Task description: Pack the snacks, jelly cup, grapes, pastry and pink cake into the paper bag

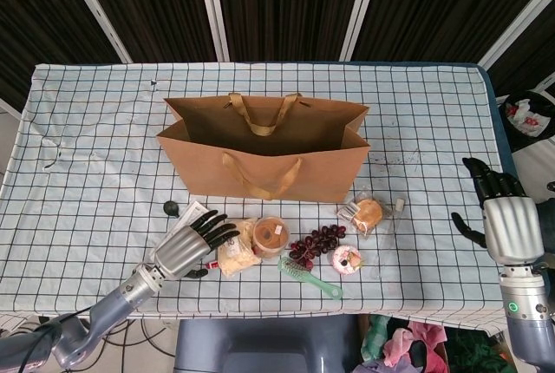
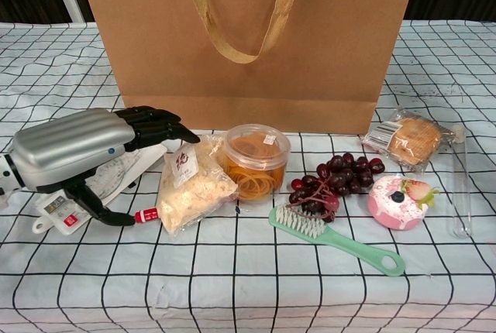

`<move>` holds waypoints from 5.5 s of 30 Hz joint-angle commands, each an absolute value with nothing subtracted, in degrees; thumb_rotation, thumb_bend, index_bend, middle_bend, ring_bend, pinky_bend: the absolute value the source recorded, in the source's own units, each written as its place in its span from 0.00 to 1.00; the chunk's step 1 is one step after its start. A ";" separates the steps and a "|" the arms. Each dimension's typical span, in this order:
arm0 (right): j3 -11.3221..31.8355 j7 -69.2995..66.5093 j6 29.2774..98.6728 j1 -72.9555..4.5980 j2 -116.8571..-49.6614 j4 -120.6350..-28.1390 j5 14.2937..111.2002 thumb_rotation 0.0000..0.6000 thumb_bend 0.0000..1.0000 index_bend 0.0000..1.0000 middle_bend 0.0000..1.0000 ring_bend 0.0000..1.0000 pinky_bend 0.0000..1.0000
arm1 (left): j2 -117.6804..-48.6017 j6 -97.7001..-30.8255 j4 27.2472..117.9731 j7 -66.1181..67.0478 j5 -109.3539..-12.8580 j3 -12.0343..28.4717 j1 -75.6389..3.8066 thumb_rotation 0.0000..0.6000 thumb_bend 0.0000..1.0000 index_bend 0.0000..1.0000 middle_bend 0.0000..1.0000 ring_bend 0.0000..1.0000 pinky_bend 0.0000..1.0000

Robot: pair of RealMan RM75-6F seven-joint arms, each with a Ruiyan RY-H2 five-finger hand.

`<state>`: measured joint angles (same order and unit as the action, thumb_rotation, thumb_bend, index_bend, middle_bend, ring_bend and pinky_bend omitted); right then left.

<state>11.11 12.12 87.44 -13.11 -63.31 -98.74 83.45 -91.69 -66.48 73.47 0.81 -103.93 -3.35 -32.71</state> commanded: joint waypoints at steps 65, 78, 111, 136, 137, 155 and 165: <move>2.62 10.60 90.08 -6.12 -70.73 -93.53 92.80 1.00 0.17 0.12 0.15 0.25 0.24 | -106.63 -72.24 54.99 4.20 -103.30 -1.77 -38.21 1.00 0.44 0.40 0.44 0.26 0.33; 2.82 10.91 90.26 -5.87 -70.64 -93.72 92.88 1.00 0.17 0.11 0.15 0.25 0.24 | -99.40 -85.73 62.73 0.72 -105.04 1.25 -36.60 1.00 0.43 0.39 0.44 0.26 0.33; 3.63 12.77 89.18 -5.88 -71.65 -92.90 91.51 1.00 0.17 0.12 0.15 0.25 0.24 | -80.83 -69.14 93.50 10.24 -83.98 25.36 -52.11 1.00 0.42 0.38 0.41 0.26 0.36; 3.55 12.60 89.24 -5.73 -71.52 -93.21 91.92 1.00 0.17 0.12 0.15 0.25 0.24 | -81.04 -62.89 97.00 20.50 -63.42 27.30 -56.04 1.00 0.01 0.18 0.09 0.00 0.10; 3.58 12.59 89.38 -5.69 -71.50 -93.23 91.98 1.00 0.17 0.12 0.15 0.25 0.24 | -80.72 -63.57 97.68 20.42 -63.73 27.30 -55.77 1.00 0.01 0.18 0.09 0.00 0.10; 3.96 13.33 90.32 -5.40 -71.63 -93.47 92.29 1.00 0.17 0.12 0.15 0.25 0.24 | -64.45 -85.28 110.31 6.48 -96.22 6.14 -31.49 1.00 0.05 0.21 0.18 0.03 0.16; 4.42 14.33 90.26 -5.31 -71.75 -93.44 91.44 1.00 0.18 0.12 0.15 0.25 0.24 | -75.08 -87.72 81.64 -7.35 -110.36 -8.17 -24.93 1.00 0.05 0.21 0.17 0.03 0.15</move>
